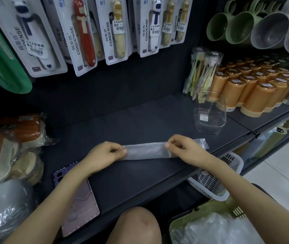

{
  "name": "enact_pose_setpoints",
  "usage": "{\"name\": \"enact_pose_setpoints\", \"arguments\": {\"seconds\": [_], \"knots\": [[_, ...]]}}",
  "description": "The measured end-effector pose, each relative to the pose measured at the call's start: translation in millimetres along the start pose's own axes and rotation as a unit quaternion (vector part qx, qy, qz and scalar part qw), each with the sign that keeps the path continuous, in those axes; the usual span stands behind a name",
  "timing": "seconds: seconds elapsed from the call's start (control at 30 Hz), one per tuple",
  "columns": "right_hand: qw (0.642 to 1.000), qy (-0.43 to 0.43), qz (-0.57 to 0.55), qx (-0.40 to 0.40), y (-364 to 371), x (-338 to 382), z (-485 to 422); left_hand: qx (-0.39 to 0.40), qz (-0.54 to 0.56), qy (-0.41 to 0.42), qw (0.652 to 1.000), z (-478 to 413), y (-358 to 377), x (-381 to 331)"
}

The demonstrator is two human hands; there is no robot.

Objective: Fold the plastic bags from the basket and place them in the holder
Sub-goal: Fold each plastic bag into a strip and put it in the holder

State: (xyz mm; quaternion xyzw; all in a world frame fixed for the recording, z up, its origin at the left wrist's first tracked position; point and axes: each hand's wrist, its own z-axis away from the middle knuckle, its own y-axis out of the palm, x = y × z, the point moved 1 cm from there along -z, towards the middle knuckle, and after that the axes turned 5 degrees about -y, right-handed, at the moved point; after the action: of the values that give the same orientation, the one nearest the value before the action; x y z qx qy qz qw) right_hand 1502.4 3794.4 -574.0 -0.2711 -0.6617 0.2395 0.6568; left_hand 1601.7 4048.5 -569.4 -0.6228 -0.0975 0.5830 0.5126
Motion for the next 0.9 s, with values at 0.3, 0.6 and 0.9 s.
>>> {"name": "enact_pose_setpoints", "arguments": {"seconds": [0.3, 0.6, 0.9], "knots": [[0.995, 0.075, -0.066, -0.007, 3.4, -14.1, -18.8, -0.012, 0.196, -0.093, 0.976, -1.3, -4.6, 1.3], [0.99, 0.124, 0.069, -0.026, 5.3, -10.7, -35.7, -0.157, 0.161, -0.163, 0.961, -0.6, 0.2, 10.6], [0.984, 0.135, 0.115, -0.025, 6.8, -6.0, -37.8, -0.226, -0.211, 0.075, 0.948, -2.9, 42.0, -17.9]]}}
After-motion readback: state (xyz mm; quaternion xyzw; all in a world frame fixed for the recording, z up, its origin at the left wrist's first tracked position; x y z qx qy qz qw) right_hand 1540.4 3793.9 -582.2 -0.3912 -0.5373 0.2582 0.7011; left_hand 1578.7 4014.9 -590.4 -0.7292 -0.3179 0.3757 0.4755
